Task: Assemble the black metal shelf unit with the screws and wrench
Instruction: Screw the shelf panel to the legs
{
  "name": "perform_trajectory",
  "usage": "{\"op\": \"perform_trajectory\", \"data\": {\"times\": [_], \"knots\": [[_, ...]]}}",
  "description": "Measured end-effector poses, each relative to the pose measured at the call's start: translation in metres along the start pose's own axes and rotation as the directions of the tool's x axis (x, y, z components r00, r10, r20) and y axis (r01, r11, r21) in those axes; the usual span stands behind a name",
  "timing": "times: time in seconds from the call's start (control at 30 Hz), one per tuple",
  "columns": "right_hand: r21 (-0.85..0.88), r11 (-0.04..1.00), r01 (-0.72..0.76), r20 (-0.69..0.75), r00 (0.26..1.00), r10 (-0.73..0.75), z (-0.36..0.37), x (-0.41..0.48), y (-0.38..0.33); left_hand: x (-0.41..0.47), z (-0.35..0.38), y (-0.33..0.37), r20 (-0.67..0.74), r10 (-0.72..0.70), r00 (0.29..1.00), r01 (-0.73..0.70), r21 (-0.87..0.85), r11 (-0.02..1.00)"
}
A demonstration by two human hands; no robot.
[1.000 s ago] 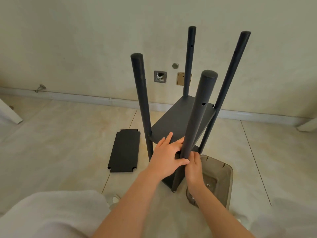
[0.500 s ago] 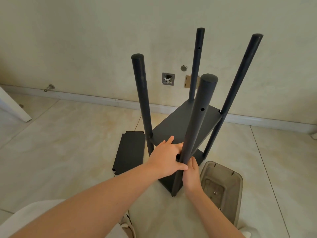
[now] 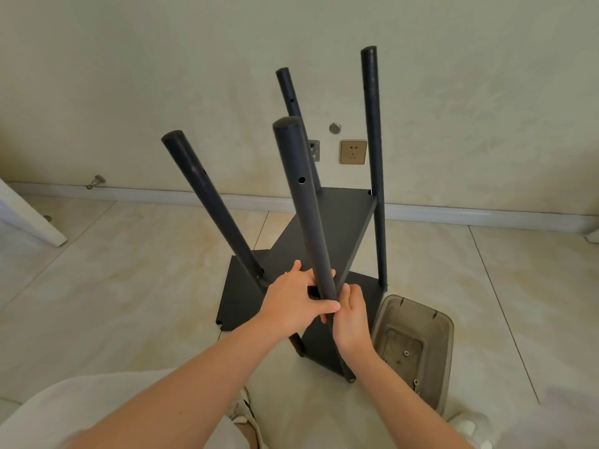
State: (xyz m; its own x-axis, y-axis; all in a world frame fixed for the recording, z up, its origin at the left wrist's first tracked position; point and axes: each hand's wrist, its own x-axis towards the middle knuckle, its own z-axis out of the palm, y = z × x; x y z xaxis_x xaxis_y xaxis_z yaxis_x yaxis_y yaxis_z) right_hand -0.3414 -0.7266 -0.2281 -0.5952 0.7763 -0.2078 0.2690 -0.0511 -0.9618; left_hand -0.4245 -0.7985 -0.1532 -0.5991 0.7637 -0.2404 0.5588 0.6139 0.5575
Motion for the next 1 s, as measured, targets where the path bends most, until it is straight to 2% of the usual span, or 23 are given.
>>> {"op": "perform_trajectory", "data": {"times": [0.3, 0.57, 1.0], "knots": [[0.028, 1.0, -0.015, -0.02, 1.0, 0.015, 0.002, 0.002, -0.007, -0.01, -0.003, 0.0, -0.05, -0.038, 0.998, 0.031, -0.149, 0.988], [0.016, 1.0, -0.009, -0.016, 1.0, 0.009, 0.008, 0.006, -0.007, -0.01, -0.006, -0.004, -0.071, -0.065, 0.995, 0.051, -0.19, 0.98], [-0.063, 0.996, 0.066, 0.094, 0.994, -0.059, 0.042, 0.006, -0.022, -0.013, -0.03, -0.05, -0.063, -0.11, 0.992, 0.076, -0.395, 0.915]]}}
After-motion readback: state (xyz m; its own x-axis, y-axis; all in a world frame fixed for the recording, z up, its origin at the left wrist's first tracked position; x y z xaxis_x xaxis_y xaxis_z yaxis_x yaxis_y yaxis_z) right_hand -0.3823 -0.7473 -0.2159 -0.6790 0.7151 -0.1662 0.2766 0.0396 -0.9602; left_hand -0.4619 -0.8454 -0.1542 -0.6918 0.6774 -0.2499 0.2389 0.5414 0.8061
